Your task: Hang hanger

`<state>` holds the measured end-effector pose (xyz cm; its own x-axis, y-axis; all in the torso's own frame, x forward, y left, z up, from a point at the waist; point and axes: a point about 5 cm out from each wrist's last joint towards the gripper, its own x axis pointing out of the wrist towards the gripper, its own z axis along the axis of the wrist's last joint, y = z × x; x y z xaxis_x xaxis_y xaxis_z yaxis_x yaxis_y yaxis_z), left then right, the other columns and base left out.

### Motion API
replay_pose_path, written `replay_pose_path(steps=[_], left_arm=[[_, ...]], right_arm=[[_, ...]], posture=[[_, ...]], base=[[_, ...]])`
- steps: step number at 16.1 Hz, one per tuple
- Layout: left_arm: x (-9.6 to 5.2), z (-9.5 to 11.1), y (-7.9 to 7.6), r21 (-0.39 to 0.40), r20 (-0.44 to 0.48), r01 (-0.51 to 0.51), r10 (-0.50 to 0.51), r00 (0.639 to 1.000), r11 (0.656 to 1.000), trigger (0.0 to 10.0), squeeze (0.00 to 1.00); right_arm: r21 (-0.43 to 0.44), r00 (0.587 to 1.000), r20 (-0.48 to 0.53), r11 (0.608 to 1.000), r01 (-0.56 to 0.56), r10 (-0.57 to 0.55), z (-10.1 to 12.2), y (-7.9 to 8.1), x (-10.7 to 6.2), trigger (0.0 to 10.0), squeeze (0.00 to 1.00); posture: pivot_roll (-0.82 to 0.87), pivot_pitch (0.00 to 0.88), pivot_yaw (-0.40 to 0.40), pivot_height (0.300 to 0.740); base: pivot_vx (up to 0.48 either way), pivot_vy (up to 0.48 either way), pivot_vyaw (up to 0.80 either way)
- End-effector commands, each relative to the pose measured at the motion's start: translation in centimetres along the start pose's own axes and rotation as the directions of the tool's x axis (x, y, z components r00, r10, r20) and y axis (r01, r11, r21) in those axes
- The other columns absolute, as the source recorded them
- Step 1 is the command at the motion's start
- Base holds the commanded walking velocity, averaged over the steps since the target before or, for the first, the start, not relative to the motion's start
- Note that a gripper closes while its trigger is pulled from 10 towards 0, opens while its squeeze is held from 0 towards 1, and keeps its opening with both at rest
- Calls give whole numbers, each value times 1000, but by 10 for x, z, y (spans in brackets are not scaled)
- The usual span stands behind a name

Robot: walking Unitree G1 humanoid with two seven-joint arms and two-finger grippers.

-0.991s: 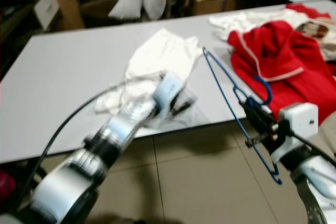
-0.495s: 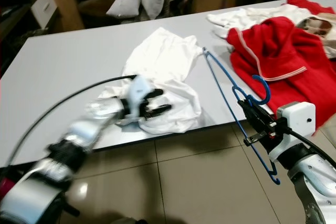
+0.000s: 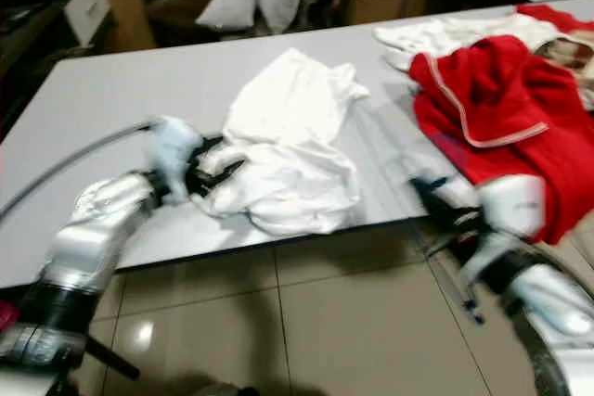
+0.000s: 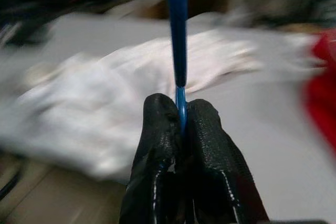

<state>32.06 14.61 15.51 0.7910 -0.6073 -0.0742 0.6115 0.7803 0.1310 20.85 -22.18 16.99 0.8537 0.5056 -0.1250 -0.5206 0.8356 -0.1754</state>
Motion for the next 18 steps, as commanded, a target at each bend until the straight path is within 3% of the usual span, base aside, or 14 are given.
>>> replay_pose_path(steps=[1, 3, 4, 5, 7, 10, 13, 14, 16, 18], left_arm=[[-10, -1, 6, -18, -6, -48, 48, 999, 999, 10000, 0], [-29, -23, 3, 67, -138, -26, 36, 990, 997, 10000, 0], [-37, -41, 5, 180, -273, 2, 48, 961, 984, 10000, 0], [-38, -48, 7, 206, -313, 5, 61, 948, 979, 10000, 0], [-30, -63, 3, 232, -402, 46, 53, 914, 972, 10000, 0], [-21, -66, 3, 245, -405, 5, 97, 909, 969, 10000, 0], [-3, -61, -6, 255, -367, 15, 83, 927, 967, 10000, 0], [4, -59, -11, 256, -352, 23, 71, 933, 966, 10000, 0], [10, -58, -16, 264, -340, 41, 54, 939, 964, 10000, 0], [13, -57, -17, 273, -324, 40, 53, 944, 961, 10000, 0]], right_arm=[[-25, 996, 10, 995, -93, 93, 7, 10, 4, 10000, 0], [-76, 970, -6, 967, -243, 244, 18, 17, 14, 10000, 0], [-121, 934, -38, 927, -356, 354, 26, 19, 20, 10000, 0], [-136, 918, -59, 908, -397, 393, 27, 20, 22, 10000, 0], [-140, 850, -208, 846, -515, 483, 20, 15, 27, 10000, 0], [-129, 851, -260, 857, -499, 457, 12, 4, 37, 10000, 0], [-149, 926, -267, 937, -315, 268, 8, -25, 53, 10000, 0], [-160, 951, -263, 965, -208, 162, 7, -40, 57, 10000, 0], [-128, 959, -284, 990, -53, 15, -1, -63, 54, 10000, 0], [-163, 941, -288, 977, 134, -177, -9, -88, 46, 10000, 0]], posture=[[-36, 0, 101, 740], [-29, 0, 101, 740], [-27, 0, 97, 740], [-28, 0, 94, 740], [-27, 0, 85, 740], [-31, 0, 84, 740], [-30, 0, 84, 740], [-31, 0, 87, 740], [-36, 0, 92, 740], [-39, 0, 95, 740]], base=[[0, 0, 0], [0, 0, 0], [0, 0, 0], [0, 0, 0], [0, 0, 0], [0, 0, 0], [0, 0, 0], [0, 0, 0], [0, 0, 0], [0, 0, 0]])
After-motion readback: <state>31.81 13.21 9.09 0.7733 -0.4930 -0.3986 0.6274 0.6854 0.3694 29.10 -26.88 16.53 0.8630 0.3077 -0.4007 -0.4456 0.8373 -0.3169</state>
